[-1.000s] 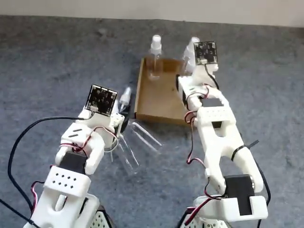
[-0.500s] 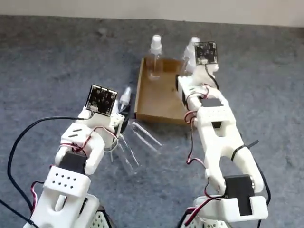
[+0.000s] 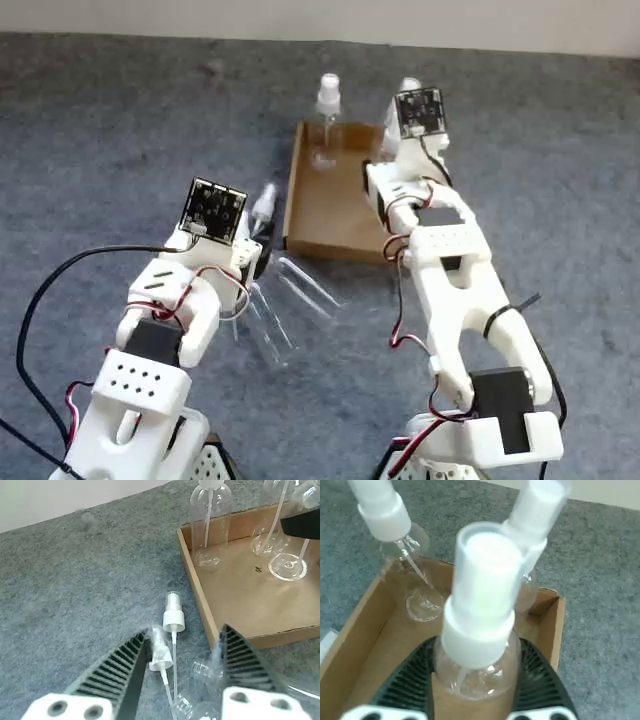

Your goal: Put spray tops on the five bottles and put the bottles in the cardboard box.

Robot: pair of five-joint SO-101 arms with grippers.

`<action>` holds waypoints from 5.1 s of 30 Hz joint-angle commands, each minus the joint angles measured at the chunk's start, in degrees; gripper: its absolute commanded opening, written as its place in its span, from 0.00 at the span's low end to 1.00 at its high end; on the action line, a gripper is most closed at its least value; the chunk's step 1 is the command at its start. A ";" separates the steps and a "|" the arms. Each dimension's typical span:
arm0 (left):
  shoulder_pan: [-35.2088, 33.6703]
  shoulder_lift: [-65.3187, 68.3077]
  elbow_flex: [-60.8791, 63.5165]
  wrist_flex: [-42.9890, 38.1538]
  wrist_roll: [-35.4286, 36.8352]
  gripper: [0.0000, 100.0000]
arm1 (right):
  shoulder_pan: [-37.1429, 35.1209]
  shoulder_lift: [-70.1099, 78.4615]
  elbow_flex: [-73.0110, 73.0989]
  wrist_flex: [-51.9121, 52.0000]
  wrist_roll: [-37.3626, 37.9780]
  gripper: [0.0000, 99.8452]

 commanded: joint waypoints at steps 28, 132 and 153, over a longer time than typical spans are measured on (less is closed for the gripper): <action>-0.66 -0.04 -2.59 -1.05 -0.26 0.17 | 1.71 4.97 -0.66 1.45 -0.62 0.01; -36.62 27.56 -21.14 8.53 -10.81 0.17 | -30.29 5.05 -10.07 43.38 1.93 0.22; -31.43 27.74 -33.63 31.56 -10.81 0.22 | -28.70 -22.55 0.40 61.32 2.29 0.00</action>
